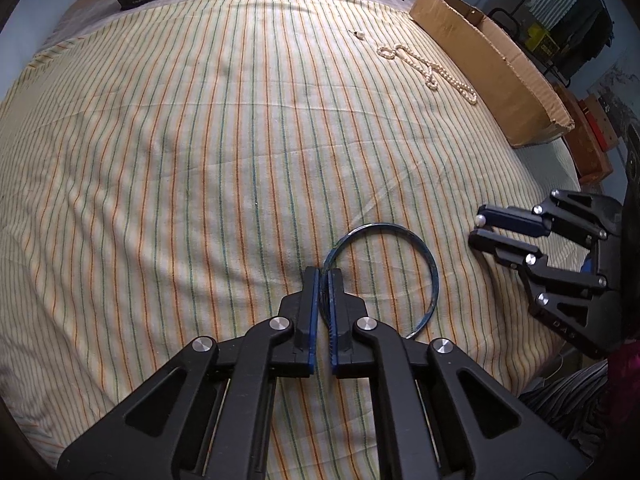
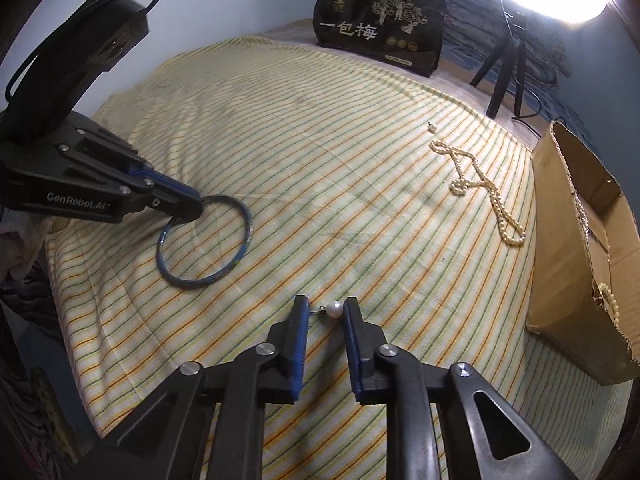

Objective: Organize jewelry
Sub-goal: 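Grasp the dark blue bangle with the left tool while the right tool grasps the pearl earring, then carry the bangle and earring into the cardboard box and open both tools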

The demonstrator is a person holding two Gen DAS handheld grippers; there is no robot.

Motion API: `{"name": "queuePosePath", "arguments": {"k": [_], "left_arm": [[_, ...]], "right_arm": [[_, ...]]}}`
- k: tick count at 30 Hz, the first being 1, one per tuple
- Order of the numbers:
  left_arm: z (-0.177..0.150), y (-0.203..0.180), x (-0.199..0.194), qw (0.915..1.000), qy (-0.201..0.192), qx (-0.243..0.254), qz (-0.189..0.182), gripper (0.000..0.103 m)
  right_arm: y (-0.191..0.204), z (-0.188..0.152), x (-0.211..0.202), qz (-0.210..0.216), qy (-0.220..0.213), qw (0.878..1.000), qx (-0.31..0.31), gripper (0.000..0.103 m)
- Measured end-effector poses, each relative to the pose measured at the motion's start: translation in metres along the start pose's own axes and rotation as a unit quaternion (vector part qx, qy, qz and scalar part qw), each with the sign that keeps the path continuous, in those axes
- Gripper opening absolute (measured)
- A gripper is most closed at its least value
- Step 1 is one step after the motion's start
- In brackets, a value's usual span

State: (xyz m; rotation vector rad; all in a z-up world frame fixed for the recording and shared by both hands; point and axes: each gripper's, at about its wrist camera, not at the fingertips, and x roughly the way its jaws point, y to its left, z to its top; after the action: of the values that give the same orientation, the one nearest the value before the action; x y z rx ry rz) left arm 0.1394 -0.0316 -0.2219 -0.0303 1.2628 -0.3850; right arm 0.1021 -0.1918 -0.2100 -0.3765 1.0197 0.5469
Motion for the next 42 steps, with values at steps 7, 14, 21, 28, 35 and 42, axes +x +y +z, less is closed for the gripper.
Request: {"name": "queuePosePath", "arguments": {"k": [7,14,21,28,35,42], "left_arm": [[0.002,0.001,-0.007,0.9999,-0.007,-0.009,-0.011,0.001],[0.005,-0.01,-0.028,0.9991,-0.031,-0.006,-0.03,0.001],[0.01,-0.029,-0.046,0.9974,-0.053,0.006,-0.048,0.001],[0.009,-0.047,-0.037,0.9977,-0.044,0.021,-0.046,0.001],[0.012,-0.058,-0.045,0.9967,-0.055,0.026,-0.053,0.001],[0.021,-0.074,-0.067,0.9935,-0.088,0.044,-0.057,0.001]], "right_arm": [[-0.007,0.001,-0.006,0.005,-0.009,1.0,0.021,0.016],[-0.015,0.006,-0.019,0.004,-0.03,0.999,0.044,0.016],[-0.03,0.009,-0.034,-0.001,-0.049,0.996,0.077,0.016],[-0.039,0.007,-0.043,-0.008,-0.059,0.994,0.091,0.016],[-0.042,0.005,-0.055,-0.014,-0.071,0.993,0.098,0.016],[-0.053,0.004,-0.067,-0.02,-0.084,0.989,0.118,0.016]]}}
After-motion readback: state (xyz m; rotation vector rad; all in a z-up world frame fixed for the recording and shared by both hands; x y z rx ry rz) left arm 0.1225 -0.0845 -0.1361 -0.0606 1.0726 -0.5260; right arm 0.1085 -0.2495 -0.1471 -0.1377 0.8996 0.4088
